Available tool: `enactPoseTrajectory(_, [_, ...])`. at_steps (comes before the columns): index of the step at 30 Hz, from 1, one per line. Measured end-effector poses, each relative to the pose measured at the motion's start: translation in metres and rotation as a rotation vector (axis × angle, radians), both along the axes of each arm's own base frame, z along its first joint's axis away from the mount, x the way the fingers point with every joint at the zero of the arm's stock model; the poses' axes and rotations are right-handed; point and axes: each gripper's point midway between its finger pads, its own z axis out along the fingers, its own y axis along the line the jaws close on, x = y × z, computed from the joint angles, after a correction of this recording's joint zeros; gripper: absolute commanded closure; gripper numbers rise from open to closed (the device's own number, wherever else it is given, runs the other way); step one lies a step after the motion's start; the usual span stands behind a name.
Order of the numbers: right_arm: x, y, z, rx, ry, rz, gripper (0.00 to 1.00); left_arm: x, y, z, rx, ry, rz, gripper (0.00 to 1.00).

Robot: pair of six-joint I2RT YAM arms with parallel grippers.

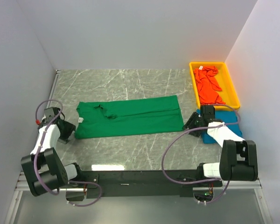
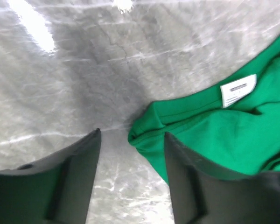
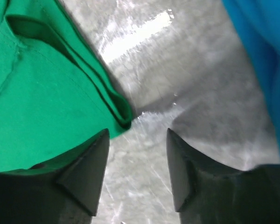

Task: Fold and stack the t-shirts
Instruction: Fold the tshirt

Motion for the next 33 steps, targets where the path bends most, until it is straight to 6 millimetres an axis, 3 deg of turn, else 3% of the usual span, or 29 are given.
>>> enactPoseTrajectory(1, [-0.002,-0.003,0.003,-0.018,-0.005,0.003,0.35,-0.001,0.002,0.006,0.015,-0.009,0.003,0.28])
enactPoseTrajectory(8, [-0.003,-0.006,0.041,-0.116,-0.120,0.043,0.27,0.025,0.007,0.059,0.089,-0.166,-0.012,0.21])
enactPoseTrajectory(13, [-0.005,0.016,0.056,-0.144,-0.187,0.130,0.26,0.060,-0.051,0.080,0.014,-0.280,-0.172,0.20])
enactPoseTrajectory(16, [-0.008,0.030,0.057,-0.141,-0.196,0.179,0.25,0.078,-0.100,0.078,-0.069,-0.311,-0.282,0.20])
enactPoseTrajectory(19, [-0.010,0.035,0.057,-0.136,-0.196,0.202,0.25,0.089,-0.131,0.069,-0.121,-0.296,-0.342,0.20])
enactPoseTrajectory(27, [-0.011,0.039,0.057,-0.127,-0.199,0.226,0.25,0.131,-0.161,0.045,-0.160,-0.245,-0.367,0.22])
enactPoseTrajectory(33, [-0.013,0.039,0.060,-0.130,-0.205,0.230,0.25,0.146,-0.171,0.027,-0.168,-0.197,-0.363,0.23])
